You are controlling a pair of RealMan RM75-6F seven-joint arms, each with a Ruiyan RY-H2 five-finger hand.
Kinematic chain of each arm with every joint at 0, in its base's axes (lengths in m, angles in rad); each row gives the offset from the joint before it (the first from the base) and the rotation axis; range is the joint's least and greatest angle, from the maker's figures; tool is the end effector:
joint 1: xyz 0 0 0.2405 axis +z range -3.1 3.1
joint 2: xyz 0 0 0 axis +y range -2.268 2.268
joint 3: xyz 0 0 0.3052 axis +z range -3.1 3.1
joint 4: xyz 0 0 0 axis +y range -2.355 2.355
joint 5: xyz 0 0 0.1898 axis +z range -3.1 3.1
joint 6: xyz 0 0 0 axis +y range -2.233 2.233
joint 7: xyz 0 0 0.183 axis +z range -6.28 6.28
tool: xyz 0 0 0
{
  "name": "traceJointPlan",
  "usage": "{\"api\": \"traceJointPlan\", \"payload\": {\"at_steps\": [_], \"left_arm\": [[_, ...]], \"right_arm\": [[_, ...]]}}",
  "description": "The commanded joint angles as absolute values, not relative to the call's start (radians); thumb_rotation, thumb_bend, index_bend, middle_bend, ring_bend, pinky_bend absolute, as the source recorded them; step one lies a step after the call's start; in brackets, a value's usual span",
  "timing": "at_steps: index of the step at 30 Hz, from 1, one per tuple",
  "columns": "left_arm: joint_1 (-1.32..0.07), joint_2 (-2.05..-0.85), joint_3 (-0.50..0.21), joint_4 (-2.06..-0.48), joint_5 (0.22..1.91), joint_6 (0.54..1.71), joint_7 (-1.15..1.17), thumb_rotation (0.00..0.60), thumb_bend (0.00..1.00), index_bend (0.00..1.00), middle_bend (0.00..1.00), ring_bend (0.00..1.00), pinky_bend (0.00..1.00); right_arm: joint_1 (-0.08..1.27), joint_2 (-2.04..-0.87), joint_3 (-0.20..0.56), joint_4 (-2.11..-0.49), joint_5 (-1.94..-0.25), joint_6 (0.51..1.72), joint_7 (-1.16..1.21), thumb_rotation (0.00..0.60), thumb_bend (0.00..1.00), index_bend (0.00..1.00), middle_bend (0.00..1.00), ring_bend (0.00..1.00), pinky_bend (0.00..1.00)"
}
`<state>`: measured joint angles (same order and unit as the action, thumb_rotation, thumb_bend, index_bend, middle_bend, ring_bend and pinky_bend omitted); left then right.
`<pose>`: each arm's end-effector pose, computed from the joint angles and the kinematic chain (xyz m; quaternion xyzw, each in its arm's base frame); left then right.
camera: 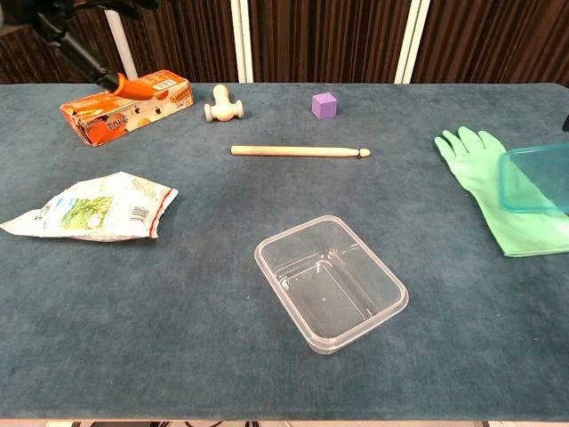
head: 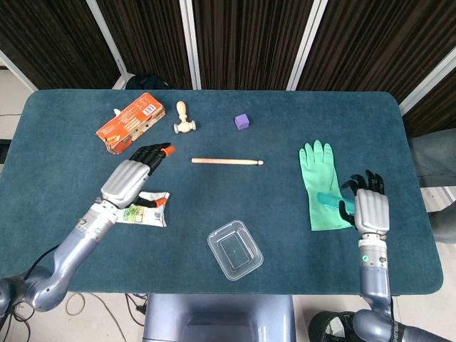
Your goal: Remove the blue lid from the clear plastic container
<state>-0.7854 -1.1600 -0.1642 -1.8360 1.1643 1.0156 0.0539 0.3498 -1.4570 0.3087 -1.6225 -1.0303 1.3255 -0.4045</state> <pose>-0.1291 0.3960 0.1131 -0.7131 -0.4071 -0.4527 0.3476 -0.3035 -0.3423 0.1042 0.5216 -0.4492 0.3827 0.6162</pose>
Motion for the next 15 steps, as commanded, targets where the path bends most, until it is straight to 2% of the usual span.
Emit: {"api": "traceJointPlan", "payload": {"at_steps": [1, 4, 15], "left_arm": [[-0.760, -1.142, -0.150, -1.851, 1.184, 1.035, 0.046, 0.600, 0.16, 0.00, 0.00, 0.00, 0.05], [-0.735, -1.125, -0.133, -1.863, 1.204, 1.061, 0.063, 0.600, 0.16, 0.00, 0.00, 0.00, 0.04], [-0.602, -1.092, -0.056, -1.925, 1.283, 1.193, 0.064, 0.600, 0.16, 0.00, 0.00, 0.00, 0.03]], "right_arm": [[0.329, -1.433, 0.285, -1.652, -1.038, 1.329, -0.398, 0.600, 0.40, 0.01, 0.04, 0.00, 0.00], [0.309, -1.416, 0.270, -1.685, -1.048, 1.351, -0.395, 0.600, 0.37, 0.00, 0.00, 0.00, 0.00], [0.243, -1.317, 0.196, -1.777, -1.155, 1.409, -0.363, 0.600, 0.36, 0.00, 0.00, 0.00, 0.00]]}}
